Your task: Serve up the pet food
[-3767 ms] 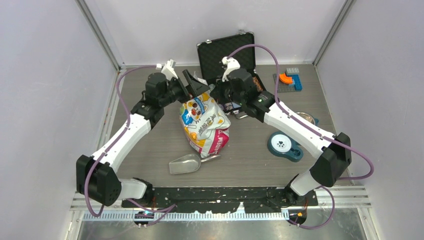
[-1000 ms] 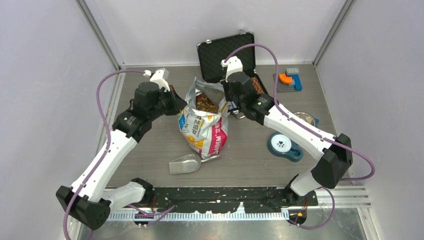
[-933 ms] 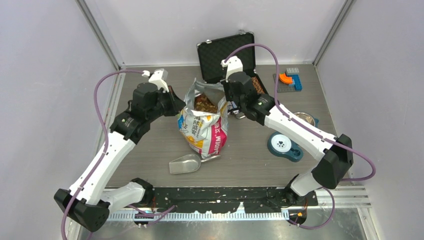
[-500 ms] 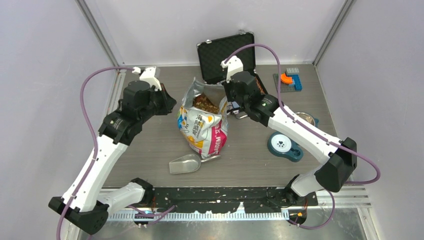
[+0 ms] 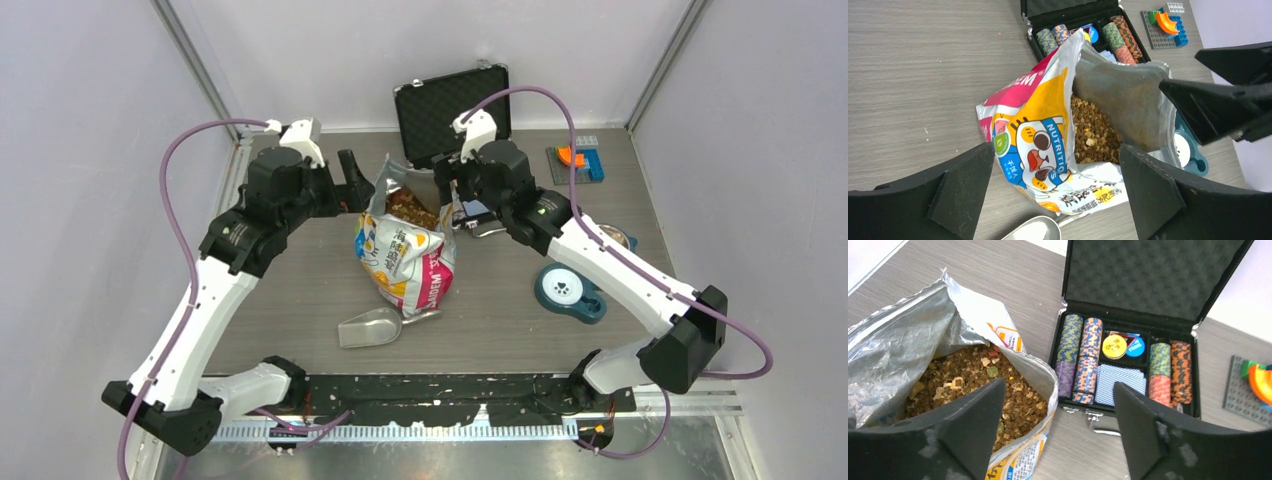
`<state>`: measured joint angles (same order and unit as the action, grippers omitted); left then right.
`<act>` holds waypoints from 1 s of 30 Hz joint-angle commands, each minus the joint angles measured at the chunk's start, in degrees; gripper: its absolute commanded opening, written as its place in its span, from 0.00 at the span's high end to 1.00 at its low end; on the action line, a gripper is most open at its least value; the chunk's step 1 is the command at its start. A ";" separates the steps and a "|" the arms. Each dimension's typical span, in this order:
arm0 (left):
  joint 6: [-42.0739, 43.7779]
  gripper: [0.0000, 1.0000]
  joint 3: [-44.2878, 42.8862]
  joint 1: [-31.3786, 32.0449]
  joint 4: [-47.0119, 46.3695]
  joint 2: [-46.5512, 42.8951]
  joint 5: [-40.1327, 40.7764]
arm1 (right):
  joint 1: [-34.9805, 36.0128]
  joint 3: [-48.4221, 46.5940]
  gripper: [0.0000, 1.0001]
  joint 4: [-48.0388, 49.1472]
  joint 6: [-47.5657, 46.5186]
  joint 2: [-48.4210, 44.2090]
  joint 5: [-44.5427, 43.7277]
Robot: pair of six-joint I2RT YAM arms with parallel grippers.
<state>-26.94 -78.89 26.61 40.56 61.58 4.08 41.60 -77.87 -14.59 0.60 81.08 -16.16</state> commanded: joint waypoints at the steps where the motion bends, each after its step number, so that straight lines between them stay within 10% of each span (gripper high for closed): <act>1: 1.70 0.01 -5.43 -0.21 -2.27 4.09 -0.33 | -0.31 -2.33 0.06 2.08 5.17 -3.58 1.46; 18: 15.62 0.06 -20.32 -0.16 2.26 27.03 -1.40 | -0.21 -7.70 0.00 -15.74 11.28 3.47 4.00; 27: 18.08 0.88 -27.54 -0.24 6.42 33.47 9.28 | -0.22 -5.27 0.35 -21.35 6.91 2.19 1.95; 30: 18.60 1.00 -28.56 -0.44 5.48 32.55 19.22 | -0.26 -6.28 0.72 -22.63 5.24 2.28 -1.05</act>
<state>-10.39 -103.81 26.92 46.33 95.92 8.40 41.65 -82.74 -34.06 9.10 85.73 -12.75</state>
